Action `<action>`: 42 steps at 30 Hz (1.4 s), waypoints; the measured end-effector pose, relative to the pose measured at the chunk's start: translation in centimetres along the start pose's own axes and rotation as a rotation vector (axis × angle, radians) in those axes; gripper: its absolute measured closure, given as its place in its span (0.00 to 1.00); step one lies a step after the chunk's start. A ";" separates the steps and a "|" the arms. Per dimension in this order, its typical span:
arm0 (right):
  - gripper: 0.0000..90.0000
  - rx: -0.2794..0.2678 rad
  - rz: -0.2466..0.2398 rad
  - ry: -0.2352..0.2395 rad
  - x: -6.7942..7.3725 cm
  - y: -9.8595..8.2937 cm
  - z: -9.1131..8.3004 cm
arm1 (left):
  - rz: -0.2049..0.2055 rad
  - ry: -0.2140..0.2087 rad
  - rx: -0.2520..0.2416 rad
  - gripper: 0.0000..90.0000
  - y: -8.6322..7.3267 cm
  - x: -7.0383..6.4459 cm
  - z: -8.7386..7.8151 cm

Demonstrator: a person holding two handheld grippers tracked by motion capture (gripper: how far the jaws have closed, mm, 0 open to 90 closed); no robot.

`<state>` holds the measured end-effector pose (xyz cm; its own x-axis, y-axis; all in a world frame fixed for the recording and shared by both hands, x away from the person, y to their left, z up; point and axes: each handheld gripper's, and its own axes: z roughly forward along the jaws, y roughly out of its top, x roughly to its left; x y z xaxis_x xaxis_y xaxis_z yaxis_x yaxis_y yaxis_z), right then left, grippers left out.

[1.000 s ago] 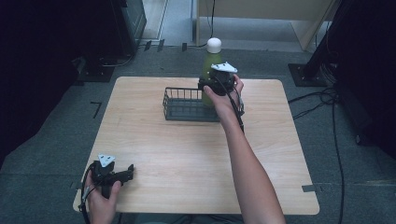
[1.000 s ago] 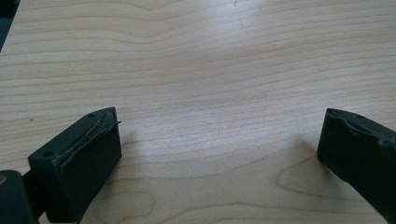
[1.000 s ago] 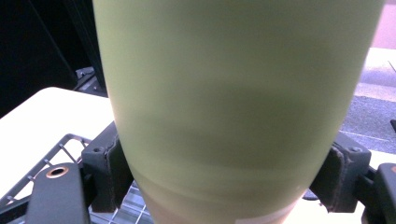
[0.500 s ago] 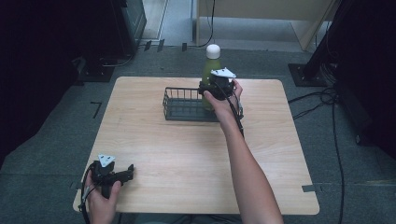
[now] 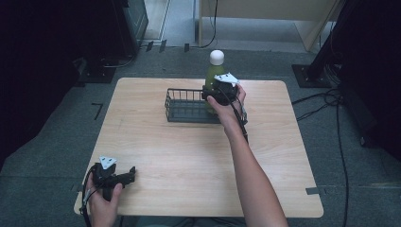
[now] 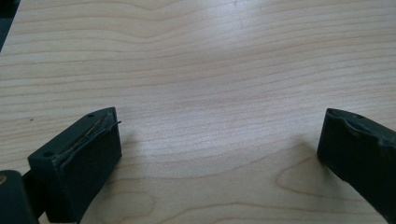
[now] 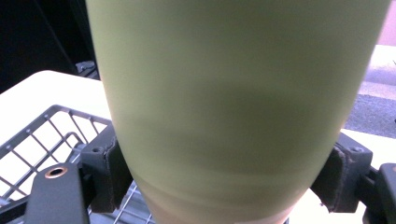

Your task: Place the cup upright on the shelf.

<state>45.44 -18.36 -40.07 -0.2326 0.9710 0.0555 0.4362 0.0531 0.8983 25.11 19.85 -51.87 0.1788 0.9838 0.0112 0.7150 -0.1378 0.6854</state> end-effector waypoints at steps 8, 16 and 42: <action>0.21 0.008 0.000 0.010 -0.1 0.0 -0.1 | -0.001 0.000 0.000 0.00 0.0 0.0 0.0; 0.14 0.031 0.017 0.040 -0.6 -0.1 -0.4 | 0.000 0.000 0.000 0.00 0.0 0.0 0.0; 0.11 0.026 0.006 0.065 -2.3 -1.2 -4.7 | 0.000 0.000 0.000 0.00 0.0 0.0 0.0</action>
<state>41.33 -21.72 -39.18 -0.2854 0.9542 0.0897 0.4601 0.0543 0.8862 25.11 19.85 -51.87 0.1790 0.9838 0.0115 0.7150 -0.1381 0.6854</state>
